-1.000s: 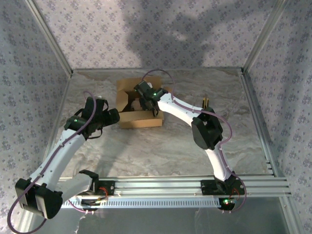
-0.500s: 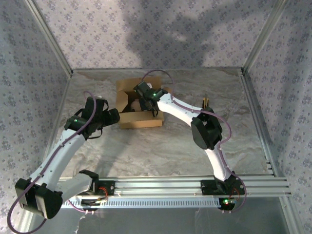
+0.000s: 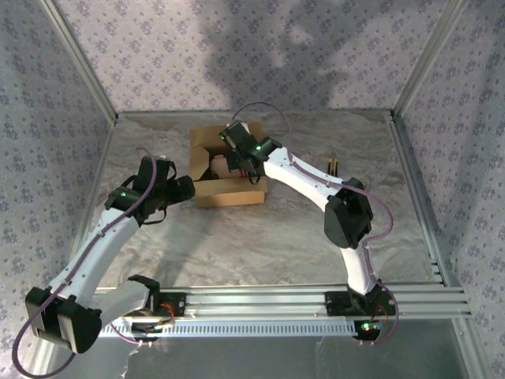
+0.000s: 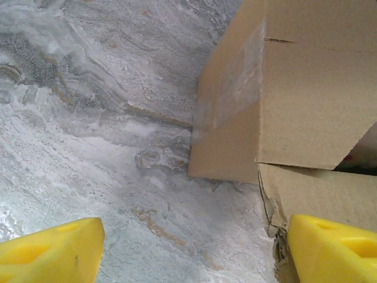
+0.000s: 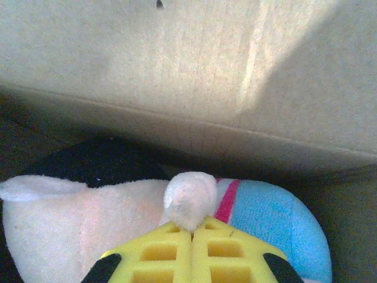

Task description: Unpack the express box

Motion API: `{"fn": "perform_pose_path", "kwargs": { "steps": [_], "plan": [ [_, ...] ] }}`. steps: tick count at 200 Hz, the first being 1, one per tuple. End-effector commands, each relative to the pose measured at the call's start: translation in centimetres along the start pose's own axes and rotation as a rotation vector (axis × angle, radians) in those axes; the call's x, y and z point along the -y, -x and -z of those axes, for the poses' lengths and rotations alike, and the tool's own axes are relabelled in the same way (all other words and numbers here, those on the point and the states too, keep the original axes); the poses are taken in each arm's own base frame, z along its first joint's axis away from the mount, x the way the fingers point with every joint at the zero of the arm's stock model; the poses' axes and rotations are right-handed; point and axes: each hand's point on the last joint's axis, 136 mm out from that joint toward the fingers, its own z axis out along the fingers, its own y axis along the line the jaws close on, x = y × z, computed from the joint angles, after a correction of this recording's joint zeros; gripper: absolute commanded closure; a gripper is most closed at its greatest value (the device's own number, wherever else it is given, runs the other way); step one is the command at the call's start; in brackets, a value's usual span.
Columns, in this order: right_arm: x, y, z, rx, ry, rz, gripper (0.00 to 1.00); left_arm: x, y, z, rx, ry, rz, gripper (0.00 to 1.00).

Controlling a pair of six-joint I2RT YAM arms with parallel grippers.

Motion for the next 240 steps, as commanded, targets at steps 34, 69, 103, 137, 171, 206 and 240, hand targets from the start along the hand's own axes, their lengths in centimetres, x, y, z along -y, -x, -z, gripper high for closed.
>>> {"fn": "perform_pose_path", "kwargs": {
  "steps": [34,69,103,137,171,206,240],
  "plan": [
    [0.1,3.1,3.8,0.09,0.028,-0.029,1.0,0.0,0.1,0.1,-0.002,-0.006,0.016,0.18],
    [0.4,4.0,5.0,0.119,0.03,-0.034,1.0,0.0,0.1,0.0,-0.003,-0.004,0.017,0.19],
    [0.6,4.8,6.2,0.147,0.039,-0.035,1.0,0.0,0.0,0.0,-0.004,-0.004,0.018,0.19],
    [0.9,5.8,7.6,0.179,0.048,-0.041,1.0,0.0,0.1,0.0,-0.003,-0.003,0.022,0.19],
    [1.0,6.6,9.1,0.21,0.062,-0.046,1.0,0.0,0.1,0.1,-0.001,-0.004,0.024,0.19],
    [1.1,7.4,10.6,0.243,0.08,-0.052,1.0,0.0,0.0,0.0,-0.004,-0.002,0.025,0.19],
    [1.2,7.9,11.9,0.267,0.092,-0.048,1.0,-0.1,-0.1,0.0,-0.008,-0.001,0.027,0.19]
  ]
}}
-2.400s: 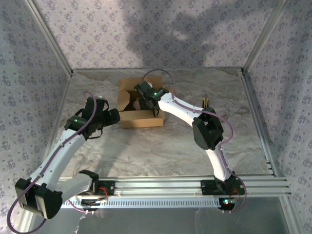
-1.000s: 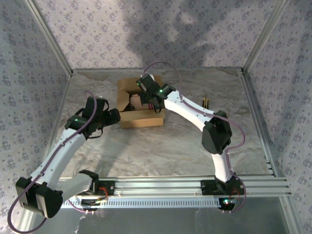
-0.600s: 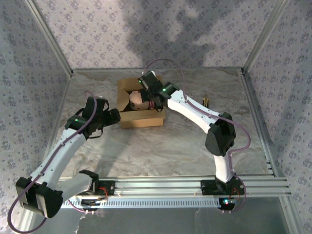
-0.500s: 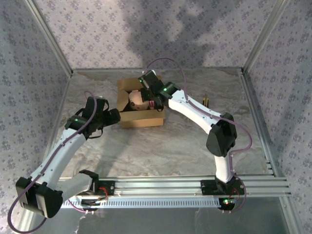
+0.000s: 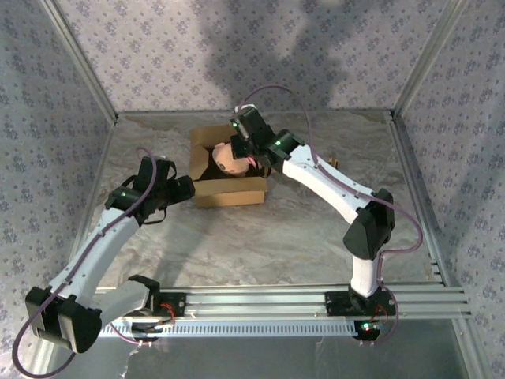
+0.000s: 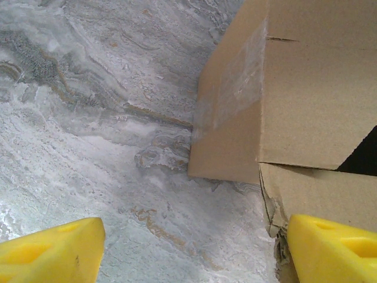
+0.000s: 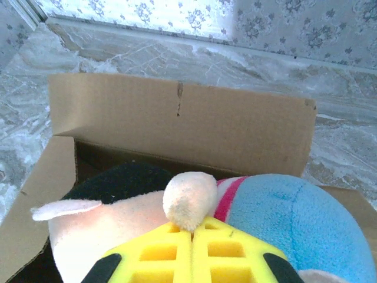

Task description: Unpack the express box

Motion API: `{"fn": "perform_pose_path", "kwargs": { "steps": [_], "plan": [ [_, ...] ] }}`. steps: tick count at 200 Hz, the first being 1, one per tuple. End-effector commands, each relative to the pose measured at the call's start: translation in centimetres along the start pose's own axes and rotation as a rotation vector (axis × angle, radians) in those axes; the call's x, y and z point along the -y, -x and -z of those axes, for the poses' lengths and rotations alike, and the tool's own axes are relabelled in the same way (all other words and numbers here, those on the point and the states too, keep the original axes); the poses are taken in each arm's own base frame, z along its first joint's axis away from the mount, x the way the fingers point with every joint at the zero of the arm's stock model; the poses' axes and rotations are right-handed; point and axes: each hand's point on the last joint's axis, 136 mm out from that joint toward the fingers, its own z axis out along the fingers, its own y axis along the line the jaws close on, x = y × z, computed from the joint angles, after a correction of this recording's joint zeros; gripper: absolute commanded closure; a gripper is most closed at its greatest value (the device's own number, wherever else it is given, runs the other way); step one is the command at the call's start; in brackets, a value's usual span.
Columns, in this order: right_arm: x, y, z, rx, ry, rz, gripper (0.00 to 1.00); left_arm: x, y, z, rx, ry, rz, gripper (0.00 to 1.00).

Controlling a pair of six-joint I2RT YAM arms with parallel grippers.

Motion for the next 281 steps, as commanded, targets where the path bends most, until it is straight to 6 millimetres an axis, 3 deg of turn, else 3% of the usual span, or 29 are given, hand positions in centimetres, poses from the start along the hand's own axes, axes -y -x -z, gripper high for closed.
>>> {"fn": "perform_pose_path", "kwargs": {
  "steps": [1,63,154,213,281],
  "plan": [
    [0.1,3.2,3.0,0.094,0.024,-0.011,1.0,-0.1,0.0,0.0,-0.005,-0.003,0.019,0.19],
    [0.2,3.8,4.9,0.12,0.036,-0.011,1.0,-0.1,0.0,0.0,-0.003,-0.001,0.022,0.19],
    [1.0,4.1,9.5,0.172,0.062,-0.016,1.0,-0.2,0.2,0.3,0.006,0.007,0.024,0.19],
    [2.7,1.8,13.1,0.173,0.06,-0.027,1.0,-0.1,0.5,0.4,0.014,0.006,0.037,0.19],
    [5.5,-2.4,16.7,0.159,0.055,-0.081,1.0,0.2,1.1,0.3,0.017,0.009,0.045,0.19]
  ]
}}
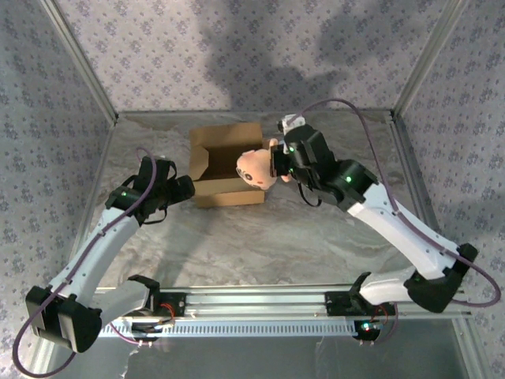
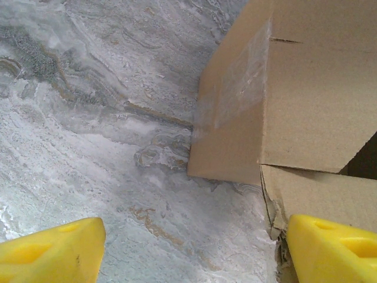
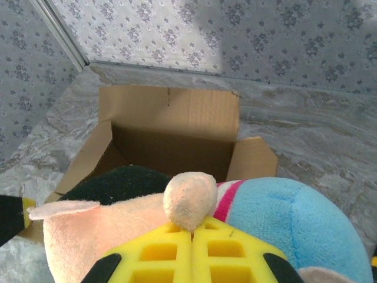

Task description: Unpack the express box

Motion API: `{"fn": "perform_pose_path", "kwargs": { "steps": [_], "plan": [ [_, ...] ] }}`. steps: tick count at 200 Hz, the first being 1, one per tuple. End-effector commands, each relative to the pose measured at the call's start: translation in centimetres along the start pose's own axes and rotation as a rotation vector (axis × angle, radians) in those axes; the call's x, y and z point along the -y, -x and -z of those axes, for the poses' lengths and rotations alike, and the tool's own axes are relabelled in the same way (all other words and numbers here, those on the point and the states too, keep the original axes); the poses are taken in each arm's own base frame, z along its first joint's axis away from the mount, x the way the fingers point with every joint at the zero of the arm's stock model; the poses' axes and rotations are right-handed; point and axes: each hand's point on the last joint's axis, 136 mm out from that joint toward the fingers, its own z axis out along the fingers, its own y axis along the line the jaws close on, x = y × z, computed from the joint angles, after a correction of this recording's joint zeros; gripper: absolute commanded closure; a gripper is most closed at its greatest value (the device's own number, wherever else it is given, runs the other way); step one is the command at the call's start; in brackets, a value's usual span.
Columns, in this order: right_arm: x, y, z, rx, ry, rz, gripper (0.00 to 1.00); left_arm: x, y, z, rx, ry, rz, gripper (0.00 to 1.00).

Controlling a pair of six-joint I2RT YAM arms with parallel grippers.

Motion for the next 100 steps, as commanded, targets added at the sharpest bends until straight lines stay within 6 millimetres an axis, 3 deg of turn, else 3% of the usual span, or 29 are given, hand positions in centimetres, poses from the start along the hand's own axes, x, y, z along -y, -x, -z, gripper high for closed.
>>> {"fn": "perform_pose_path", "kwargs": {
  "steps": [1,43,100],
  "plan": [
    [1.1,-0.9,1.8,0.006,-0.018,-0.037,1.0,0.2,1.1,0.5,0.022,0.004,0.027,0.19],
    [2.7,-4.9,2.9,-0.047,-0.04,-0.075,1.0,0.5,1.5,0.4,0.029,-0.003,0.032,0.19],
    [4.6,-10.8,2.4,-0.162,-0.091,-0.074,1.0,0.9,1.8,0.2,0.022,-0.004,0.032,0.2]
  ]
}}
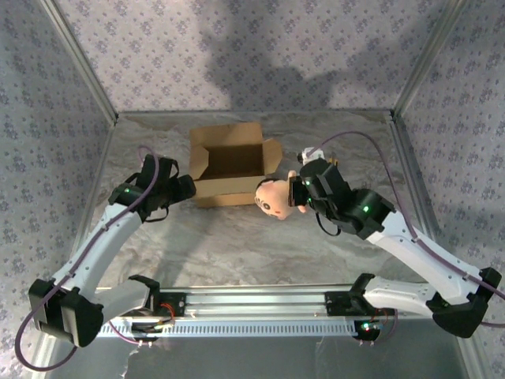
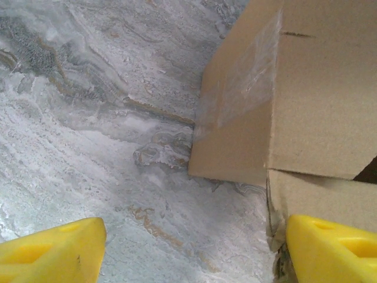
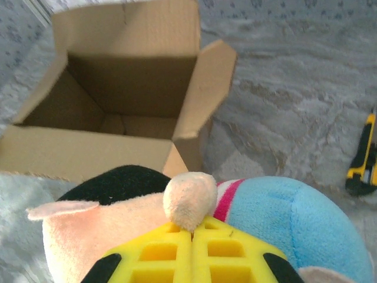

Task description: Unpack the express box

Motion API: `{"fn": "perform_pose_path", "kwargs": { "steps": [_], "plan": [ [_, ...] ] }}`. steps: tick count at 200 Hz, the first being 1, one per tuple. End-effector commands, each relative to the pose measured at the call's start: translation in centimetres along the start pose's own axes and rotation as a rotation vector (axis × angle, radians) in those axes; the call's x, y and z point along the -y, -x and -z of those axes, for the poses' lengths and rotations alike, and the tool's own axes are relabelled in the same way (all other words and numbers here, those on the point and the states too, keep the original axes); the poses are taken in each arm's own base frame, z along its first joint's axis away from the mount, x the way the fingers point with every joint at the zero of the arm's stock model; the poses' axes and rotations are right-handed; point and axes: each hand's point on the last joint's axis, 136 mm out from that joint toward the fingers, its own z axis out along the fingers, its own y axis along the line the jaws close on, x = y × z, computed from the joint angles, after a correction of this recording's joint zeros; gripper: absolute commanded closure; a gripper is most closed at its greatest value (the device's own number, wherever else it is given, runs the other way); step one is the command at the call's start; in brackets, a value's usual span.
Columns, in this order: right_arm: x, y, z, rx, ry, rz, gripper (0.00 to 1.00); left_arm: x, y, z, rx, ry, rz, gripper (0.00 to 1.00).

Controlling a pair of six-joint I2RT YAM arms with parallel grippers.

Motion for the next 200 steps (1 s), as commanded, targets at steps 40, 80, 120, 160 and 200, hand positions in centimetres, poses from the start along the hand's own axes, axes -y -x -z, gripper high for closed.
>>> {"fn": "perform_pose_path", "kwargs": {
  "steps": [40,80,120,160,200],
  "plan": [
    [1.6,-4.2,-1.0,-0.101,-0.053,-0.003,1.0,0.6,1.6,0.9,0.042,-0.016,0.024,0.2],
    [1.6,-4.5,-0.9,-0.105,-0.042,-0.009,1.0,0.5,1.5,0.6,0.038,-0.01,0.026,0.2],
    [2.0,-4.8,-0.2,-0.114,-0.044,-0.019,1.0,0.4,1.6,0.5,0.043,-0.003,0.024,0.2],
    [2.5,-5.3,1.0,-0.121,-0.041,-0.033,1.0,0.5,1.7,0.4,0.048,-0.007,0.03,0.2],
    [3.6,-5.4,2.1,-0.102,-0.064,-0.043,1.0,0.4,1.7,0.6,0.052,-0.003,0.031,0.2]
  ]
}}
